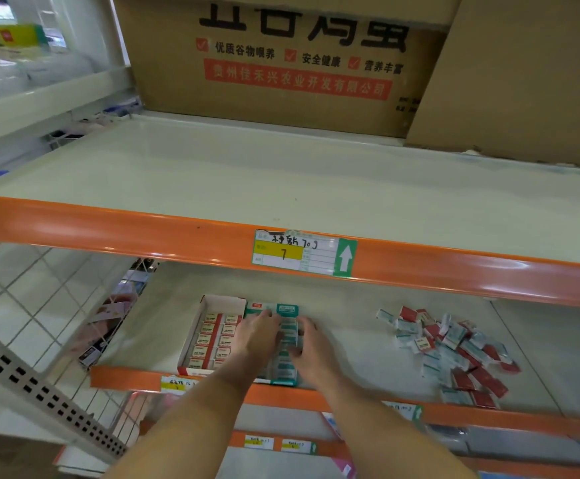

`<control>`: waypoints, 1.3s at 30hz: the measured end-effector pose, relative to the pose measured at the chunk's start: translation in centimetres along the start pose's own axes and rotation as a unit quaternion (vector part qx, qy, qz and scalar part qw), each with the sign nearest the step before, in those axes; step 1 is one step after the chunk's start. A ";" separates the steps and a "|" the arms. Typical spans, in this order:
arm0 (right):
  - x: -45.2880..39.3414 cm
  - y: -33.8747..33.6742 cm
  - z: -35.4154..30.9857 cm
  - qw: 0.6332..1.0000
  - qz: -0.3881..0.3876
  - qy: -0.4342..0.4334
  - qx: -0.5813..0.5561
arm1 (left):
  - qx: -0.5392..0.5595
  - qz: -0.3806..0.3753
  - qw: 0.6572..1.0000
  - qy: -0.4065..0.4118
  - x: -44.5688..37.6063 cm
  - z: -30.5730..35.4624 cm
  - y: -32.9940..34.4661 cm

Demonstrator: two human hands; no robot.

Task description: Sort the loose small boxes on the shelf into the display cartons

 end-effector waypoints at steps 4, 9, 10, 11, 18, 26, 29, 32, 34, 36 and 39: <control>0.9 -1.0 0.5 1.000 0.007 0.013 0.022 | -0.016 0.011 1.000 0.021 -0.1 1.5 0.1; 1.7 -2.7 2.7 0.998 0.029 0.051 0.038 | -0.053 0.012 0.995 0.083 -0.7 5.5 0.2; 2.0 -3.2 3.2 0.997 0.029 0.057 0.043 | -0.056 0.005 0.994 0.091 -0.8 6.4 0.4; 2.3 -3.7 3.7 0.996 0.031 0.063 0.046 | -0.056 -0.002 0.994 0.096 -0.9 7.3 0.6; 4.8 -6.9 7.6 0.990 0.052 0.123 0.043 | -0.085 -0.039 0.987 0.130 -1.2 12.1 2.8; 7.5 -9.3 10.9 0.985 0.084 0.140 0.059 | -0.083 -0.093 0.980 0.157 -2.1 16.3 3.9; 8.5 -10.1 12.1 0.980 0.108 0.148 0.075 | -0.086 -0.106 0.978 0.159 -2.2 17.9 4.3; 9.6 -11.0 13.1 0.979 0.135 0.139 0.063 | -0.088 -0.113 0.976 0.161 -2.5 19.6 4.6; 10.1 -11.7 14.0 0.978 0.149 0.141 0.046 | -0.078 -0.116 0.977 0.162 -2.7 20.6 4.7; 10.3 -12.1 15.0 0.975 0.163 0.146 0.025 | -0.057 -0.112 0.978 0.165 -2.9 21.5 4.9; 10.3 -12.3 15.9 0.972 0.175 0.154 0.029 | -0.007 -0.100 0.980 0.174 -3.4 22.5 5.3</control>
Point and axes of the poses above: each hand's wrist, its own x-axis away from the middle knuckle, its own y-axis out of the palm, z = x × y, the point moved 1 cm from there along -x, towards the middle knuckle, and after that the axes turned 12 degrees about -z, right-handed, at the moved point
